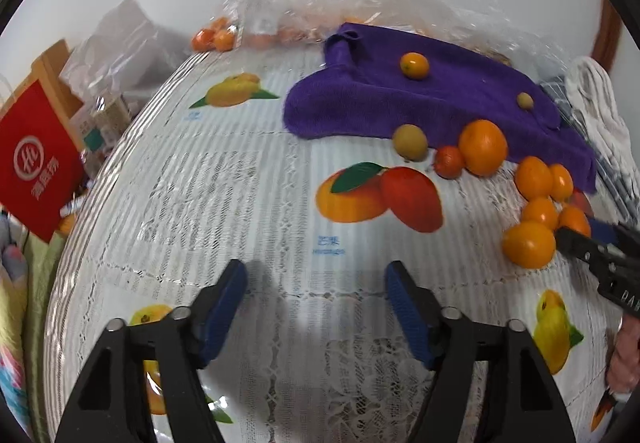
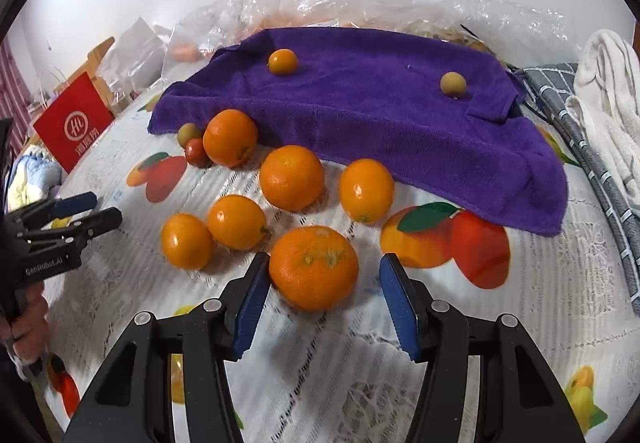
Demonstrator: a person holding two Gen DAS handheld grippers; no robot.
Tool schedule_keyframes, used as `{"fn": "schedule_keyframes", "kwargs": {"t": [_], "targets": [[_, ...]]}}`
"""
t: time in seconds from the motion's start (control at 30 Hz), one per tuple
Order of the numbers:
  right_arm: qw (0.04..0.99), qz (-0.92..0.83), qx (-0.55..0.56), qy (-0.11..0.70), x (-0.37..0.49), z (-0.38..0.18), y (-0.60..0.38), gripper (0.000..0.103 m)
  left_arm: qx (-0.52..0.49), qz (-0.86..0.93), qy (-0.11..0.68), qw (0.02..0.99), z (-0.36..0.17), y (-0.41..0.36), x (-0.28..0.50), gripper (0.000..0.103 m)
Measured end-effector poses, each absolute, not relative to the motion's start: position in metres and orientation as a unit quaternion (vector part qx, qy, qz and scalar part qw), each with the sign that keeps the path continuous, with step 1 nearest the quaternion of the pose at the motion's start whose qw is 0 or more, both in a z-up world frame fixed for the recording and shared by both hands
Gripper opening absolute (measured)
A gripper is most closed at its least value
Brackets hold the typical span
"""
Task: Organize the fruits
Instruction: 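Grasp a large tangerine with the right tool while the left tool grasps a tan fruit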
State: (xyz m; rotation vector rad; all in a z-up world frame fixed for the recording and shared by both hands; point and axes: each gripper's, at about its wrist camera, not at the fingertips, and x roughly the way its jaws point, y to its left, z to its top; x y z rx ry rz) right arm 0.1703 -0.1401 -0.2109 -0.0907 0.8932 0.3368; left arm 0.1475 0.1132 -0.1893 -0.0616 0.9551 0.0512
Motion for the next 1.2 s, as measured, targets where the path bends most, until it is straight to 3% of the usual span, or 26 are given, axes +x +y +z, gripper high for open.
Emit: {"fn": "schedule_keyframes", "kwargs": {"t": [0.07,0.23,0.43,0.6,0.83,0.93,1.2], "targets": [[0.887,0.172,-0.049,0.425,0.168,-0.210,-0.138,0.041,-0.042,0.024,0.463,0.885,-0.188,0.117,0.150,0.075],[0.896,0.153,-0.043,0.414,0.163,-0.200,-0.159,0.042,-0.065,0.005,0.454,0.889,-0.181,0.115,0.160,0.073],[0.916,0.099,-0.044,0.386,0.166,-0.189,-0.200,0.042,-0.094,-0.013,0.412,0.906,-0.164,0.099,0.187,0.056],[0.915,0.092,-0.021,0.392,0.171,-0.195,-0.218,0.042,-0.112,-0.037,0.435,0.893,-0.170,0.087,0.225,0.041],[0.913,0.088,-0.036,0.397,0.173,-0.202,-0.213,0.042,-0.119,-0.070,0.428,0.893,-0.185,0.080,0.234,0.039],[0.915,0.093,-0.030,0.391,0.172,-0.201,-0.216,0.042,-0.114,-0.078,0.429,0.893,-0.187,0.078,0.235,0.025],[0.914,0.077,-0.017,0.398,0.176,-0.202,-0.222,0.042,-0.083,-0.057,0.438,0.893,-0.184,0.084,0.227,0.025]]}}
